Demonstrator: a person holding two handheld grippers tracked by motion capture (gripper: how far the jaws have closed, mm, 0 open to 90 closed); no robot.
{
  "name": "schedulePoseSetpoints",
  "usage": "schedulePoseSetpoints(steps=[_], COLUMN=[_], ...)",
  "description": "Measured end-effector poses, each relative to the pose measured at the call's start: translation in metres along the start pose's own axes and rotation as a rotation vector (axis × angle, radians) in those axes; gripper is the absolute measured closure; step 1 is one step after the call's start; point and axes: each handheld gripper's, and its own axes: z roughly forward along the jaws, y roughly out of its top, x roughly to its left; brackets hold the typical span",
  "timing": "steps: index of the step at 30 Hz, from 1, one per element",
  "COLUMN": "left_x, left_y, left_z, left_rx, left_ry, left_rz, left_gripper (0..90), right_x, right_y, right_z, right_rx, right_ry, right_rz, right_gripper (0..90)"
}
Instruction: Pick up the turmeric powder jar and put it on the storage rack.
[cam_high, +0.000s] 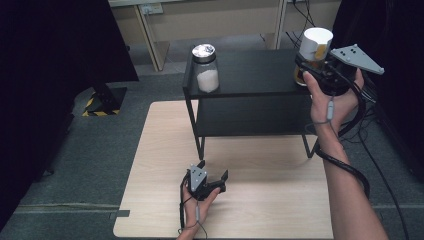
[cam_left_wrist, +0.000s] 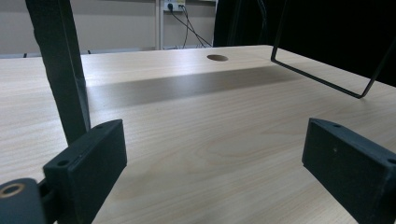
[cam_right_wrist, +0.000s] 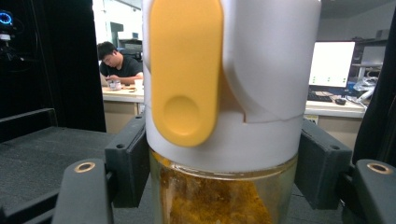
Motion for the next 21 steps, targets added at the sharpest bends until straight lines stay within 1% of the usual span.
schedulePoseSetpoints(steps=[4,7,15,18,21], left_x=[0.0001,-0.0001,-0.0002,-0.0003,-0.0004], left_y=[-0.0001,-0.0002,-0.0003,-0.0003,-0.0003], left_z=[-0.0001,-0.0001,0.0000,0.0000,0.0000], left_rx=[0.000,-0.001,-0.002,-0.002,-0.002], left_ry=[0.000,0.000,-0.001,0.000,-0.001], left_rz=[0.000,-0.001,-0.001,-0.002,-0.002], left_gripper=[6.0,6.0,6.0,6.1,6.1], right_x=[0.0002,-0.0002,-0.0047,-0.0049,-0.0063], right_y=[-0.0004,-0.0005,-0.0013,-0.0008,0.0014], right_z=[0.0001,0.0001,0.0016,0.0006,-0.0008], right_rx=[-0.002,-0.002,0.020,0.022,0.026], right_ry=[0.001,0.001,0.006,0.007,0.019], right_rz=[0.001,0.008,0.040,0.037,0.034], right_gripper=[30.3,28.3,13.0,10.8,10.2])
